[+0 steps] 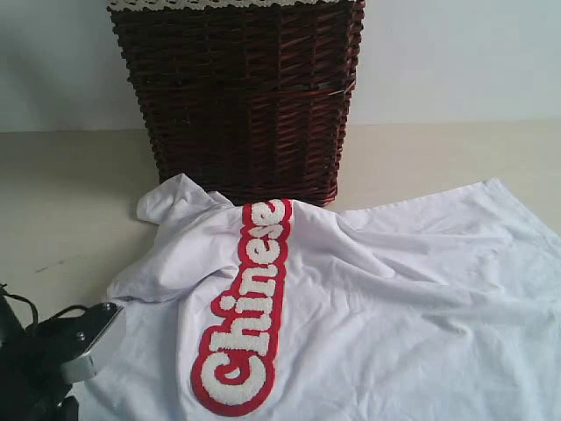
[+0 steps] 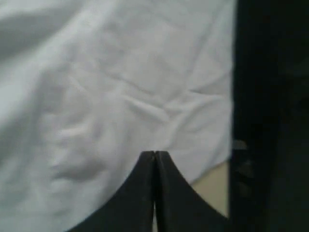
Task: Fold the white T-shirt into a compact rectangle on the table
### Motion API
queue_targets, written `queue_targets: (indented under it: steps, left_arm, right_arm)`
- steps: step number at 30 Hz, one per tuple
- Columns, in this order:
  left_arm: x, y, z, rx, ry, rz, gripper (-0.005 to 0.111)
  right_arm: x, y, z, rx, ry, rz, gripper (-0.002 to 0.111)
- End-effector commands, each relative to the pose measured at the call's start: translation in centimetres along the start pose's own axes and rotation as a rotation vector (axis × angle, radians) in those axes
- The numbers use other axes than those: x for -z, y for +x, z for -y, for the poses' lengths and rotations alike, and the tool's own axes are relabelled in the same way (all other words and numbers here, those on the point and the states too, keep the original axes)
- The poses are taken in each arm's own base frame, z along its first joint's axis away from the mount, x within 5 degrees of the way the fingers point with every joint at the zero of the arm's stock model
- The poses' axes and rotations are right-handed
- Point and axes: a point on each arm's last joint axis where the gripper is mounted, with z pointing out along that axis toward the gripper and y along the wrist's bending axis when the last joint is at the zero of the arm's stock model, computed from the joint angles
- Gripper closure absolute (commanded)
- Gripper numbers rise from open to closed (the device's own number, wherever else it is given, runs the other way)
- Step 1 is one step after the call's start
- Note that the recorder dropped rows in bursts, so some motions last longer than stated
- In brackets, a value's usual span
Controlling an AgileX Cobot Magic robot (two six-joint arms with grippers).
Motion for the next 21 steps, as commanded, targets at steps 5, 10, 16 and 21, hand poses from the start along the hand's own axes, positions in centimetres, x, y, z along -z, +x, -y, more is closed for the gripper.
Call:
queue_targets:
  steps: [5, 10, 16, 21]
  left_arm:
    - [1.3, -1.9, -0.6, 0.112, -0.11, 0.184, 0.107]
    - [1.4, -1.8, -4.5, 0.046, -0.508, 0.118, 0.107]
    - [-0.1, -0.6, -4.8, -0.103, -0.435, -0.039, 0.107]
    - [-0.8, 0.0, -2.3, -0.172, -0.147, -0.098, 0.107]
  right_arm:
    - [0.0, 0.1, 0.0, 0.005, 0.003, 0.004, 0.091]
    - [0.0, 0.1, 0.0, 0.005, 0.003, 0.004, 0.091]
    - [0.0, 0.1, 0.0, 0.008, 0.003, 0.004, 0.091]
    - [0.0, 0.1, 0.0, 0.007, 0.003, 0.004, 0.091]
